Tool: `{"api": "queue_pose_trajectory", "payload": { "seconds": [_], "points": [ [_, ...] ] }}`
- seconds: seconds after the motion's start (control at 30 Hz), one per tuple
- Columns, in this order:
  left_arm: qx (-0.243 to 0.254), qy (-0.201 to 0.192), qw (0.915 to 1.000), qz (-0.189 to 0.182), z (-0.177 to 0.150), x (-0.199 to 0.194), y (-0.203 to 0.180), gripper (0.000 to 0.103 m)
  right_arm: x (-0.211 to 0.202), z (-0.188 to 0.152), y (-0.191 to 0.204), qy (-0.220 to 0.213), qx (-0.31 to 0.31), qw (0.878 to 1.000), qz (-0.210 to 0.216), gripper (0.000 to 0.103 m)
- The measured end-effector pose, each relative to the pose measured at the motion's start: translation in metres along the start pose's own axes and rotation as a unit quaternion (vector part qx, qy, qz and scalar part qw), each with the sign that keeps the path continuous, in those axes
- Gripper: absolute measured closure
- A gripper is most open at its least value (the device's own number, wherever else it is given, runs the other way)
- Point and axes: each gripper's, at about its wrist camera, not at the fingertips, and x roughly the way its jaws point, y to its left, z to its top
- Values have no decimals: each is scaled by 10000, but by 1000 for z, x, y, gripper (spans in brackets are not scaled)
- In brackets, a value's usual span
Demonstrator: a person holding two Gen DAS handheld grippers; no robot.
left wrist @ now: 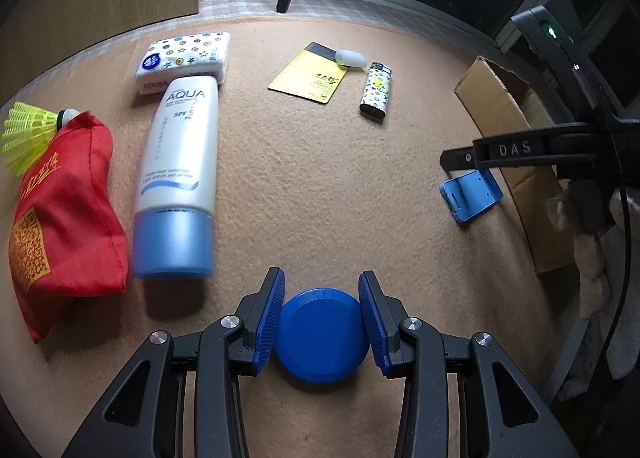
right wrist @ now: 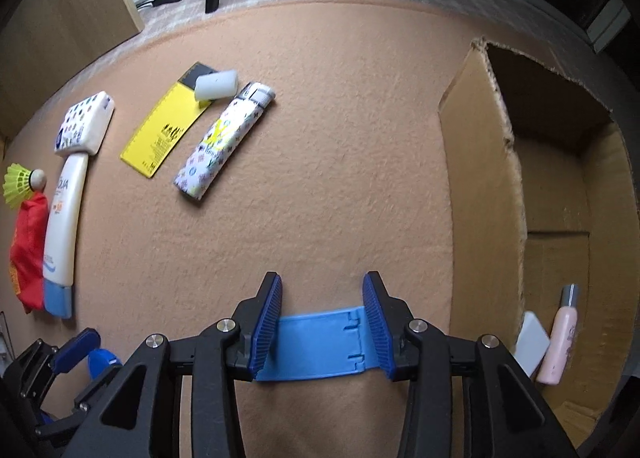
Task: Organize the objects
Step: 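Lift the blue phone stand with the right tool while the left tool regrasps the blue tin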
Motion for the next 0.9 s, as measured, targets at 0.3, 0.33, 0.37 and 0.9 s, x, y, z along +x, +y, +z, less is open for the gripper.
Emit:
{"api": "queue_pose_trajectory", "payload": {
  "seconds": [0.3, 0.33, 0.37, 0.9],
  "points": [
    [-177, -130, 9997, 56, -11, -24, 19, 54, -7, -31, -8, 249, 296, 9971, 657, 59],
    [-197, -158, 9997, 44, -13, -28, 21, 53, -7, -36, -13, 337, 447, 9939, 950, 60],
    [-210, -180, 9996, 29, -14, -32, 23, 53, -8, -40, -16, 407, 560, 9899, 1238, 60],
    [-72, -70, 9998, 150, -41, -41, 16, 39, -19, -93, 12, -117, -373, 9931, 1105, 56]
  ]
}}
